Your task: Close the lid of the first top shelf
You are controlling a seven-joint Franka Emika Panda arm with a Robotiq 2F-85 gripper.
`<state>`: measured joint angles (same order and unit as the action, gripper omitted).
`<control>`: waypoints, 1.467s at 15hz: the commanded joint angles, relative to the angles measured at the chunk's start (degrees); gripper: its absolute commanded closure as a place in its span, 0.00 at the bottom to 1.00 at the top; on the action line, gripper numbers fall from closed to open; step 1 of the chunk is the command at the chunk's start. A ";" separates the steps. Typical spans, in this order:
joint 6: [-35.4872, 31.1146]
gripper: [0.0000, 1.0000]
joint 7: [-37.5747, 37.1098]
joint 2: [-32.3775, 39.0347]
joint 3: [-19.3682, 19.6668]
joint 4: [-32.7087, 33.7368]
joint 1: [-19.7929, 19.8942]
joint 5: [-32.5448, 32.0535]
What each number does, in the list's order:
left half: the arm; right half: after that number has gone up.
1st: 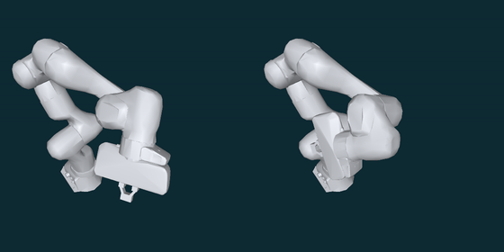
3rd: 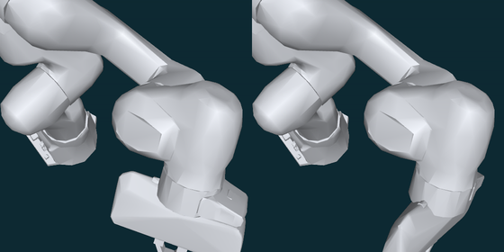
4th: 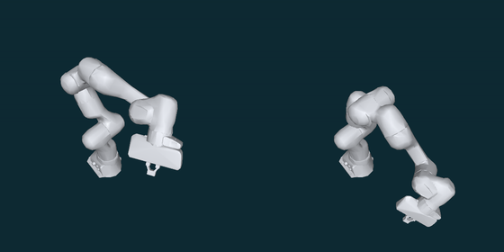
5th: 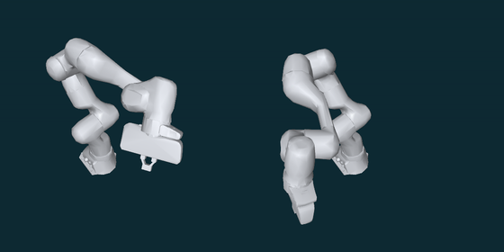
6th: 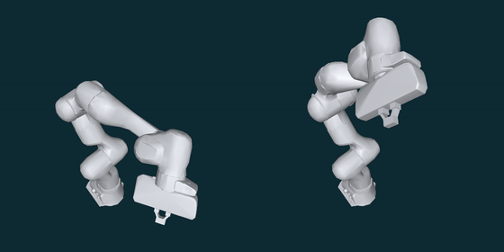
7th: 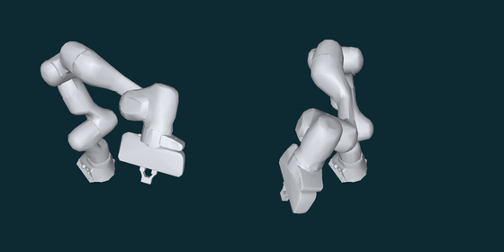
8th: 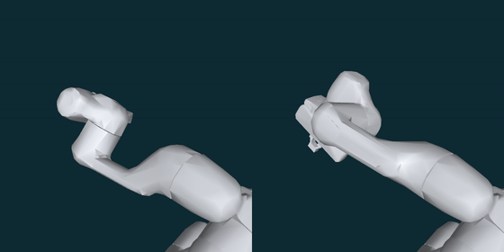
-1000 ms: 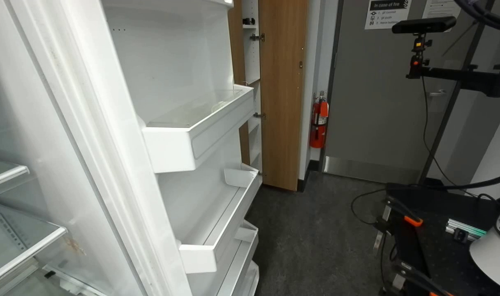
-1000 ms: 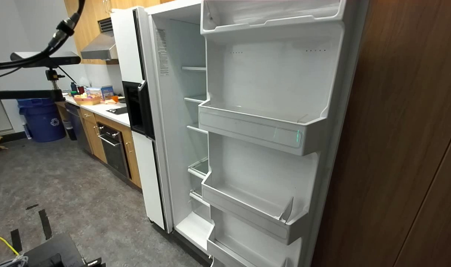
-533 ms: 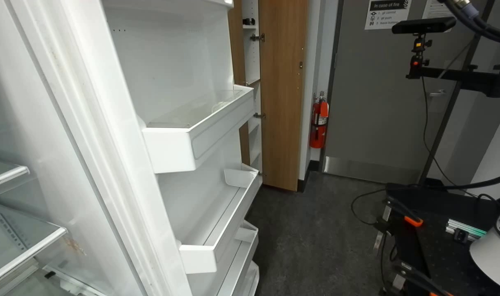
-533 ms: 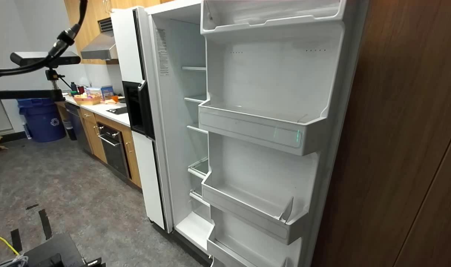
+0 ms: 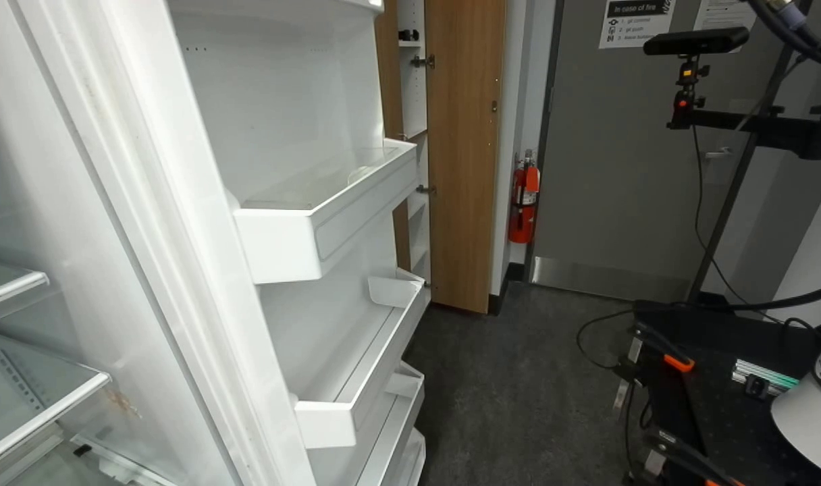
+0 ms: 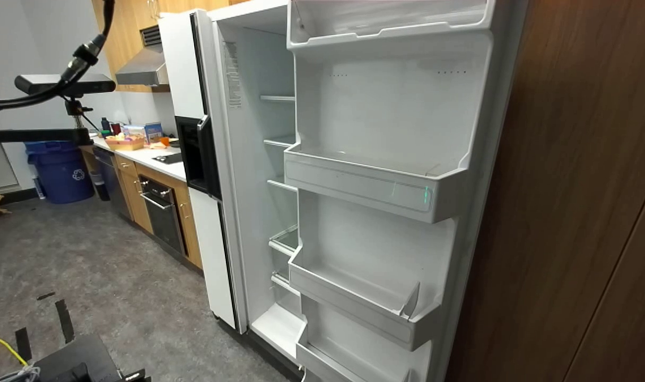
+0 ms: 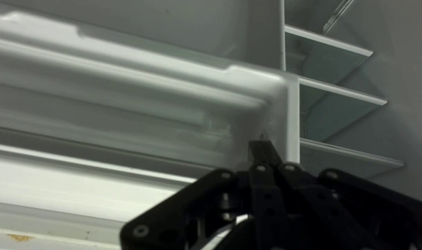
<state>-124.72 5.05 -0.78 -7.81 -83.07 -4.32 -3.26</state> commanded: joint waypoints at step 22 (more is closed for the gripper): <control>-20.86 1.00 0.46 -2.11 5.10 -8.55 2.12 -6.91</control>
<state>-143.37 6.57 -3.08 -2.50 -90.70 -2.26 -7.76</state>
